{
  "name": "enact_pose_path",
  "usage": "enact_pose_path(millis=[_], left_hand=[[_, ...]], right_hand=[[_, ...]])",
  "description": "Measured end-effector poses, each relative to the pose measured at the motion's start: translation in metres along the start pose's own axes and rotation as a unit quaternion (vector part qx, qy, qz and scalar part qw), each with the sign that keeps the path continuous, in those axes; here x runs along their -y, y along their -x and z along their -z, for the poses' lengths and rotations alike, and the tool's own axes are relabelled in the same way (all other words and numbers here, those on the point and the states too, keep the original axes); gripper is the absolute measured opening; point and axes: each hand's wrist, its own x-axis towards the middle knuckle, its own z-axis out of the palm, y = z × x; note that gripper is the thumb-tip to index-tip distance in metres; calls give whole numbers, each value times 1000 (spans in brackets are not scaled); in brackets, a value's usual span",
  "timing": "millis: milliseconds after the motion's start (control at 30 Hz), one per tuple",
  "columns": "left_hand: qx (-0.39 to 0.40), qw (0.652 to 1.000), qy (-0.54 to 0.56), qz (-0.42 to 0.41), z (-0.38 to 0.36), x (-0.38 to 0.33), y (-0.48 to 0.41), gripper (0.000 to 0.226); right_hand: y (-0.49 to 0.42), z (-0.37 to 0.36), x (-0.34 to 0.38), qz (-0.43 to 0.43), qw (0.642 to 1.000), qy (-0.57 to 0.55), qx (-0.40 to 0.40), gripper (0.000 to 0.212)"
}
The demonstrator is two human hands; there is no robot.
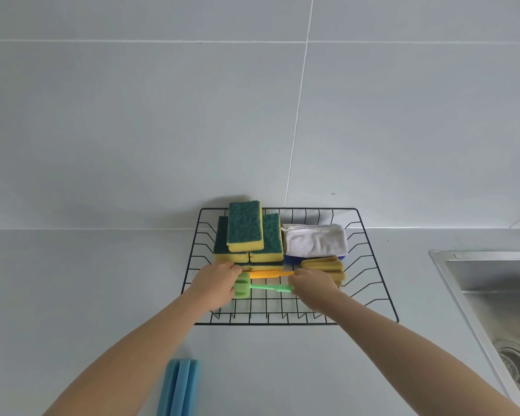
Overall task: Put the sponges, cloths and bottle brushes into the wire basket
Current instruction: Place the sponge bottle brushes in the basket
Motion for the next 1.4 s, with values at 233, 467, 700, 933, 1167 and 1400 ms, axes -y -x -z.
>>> enact_pose_path(millis=[233, 467, 700, 933, 1167, 1400], left_hand=[[7, 1000, -22, 16, -8, -3, -5, 26], [9, 1000, -10, 4, -12, 1, 0, 40], [-46, 999, -6, -18, 5, 4, 26, 69], [-41, 997, 19, 69, 9, 12, 73, 75], [-60, 984, 57, 155, 0, 6, 145, 70], [-19, 967, 94, 237, -38, -2, 206, 70]], right_hand=[[-9, -2, 5, 13, 1000, 24, 12, 25], [-3, 2, 9, -21, 997, -69, 2, 32], [17, 29, 20, -62, 975, -212, -38, 49], [59, 57, 51, -8, 979, -191, -77, 70], [85, 66, 95, 79, 988, -118, -59, 83], [86, 57, 143, 182, 983, -22, -13, 91]])
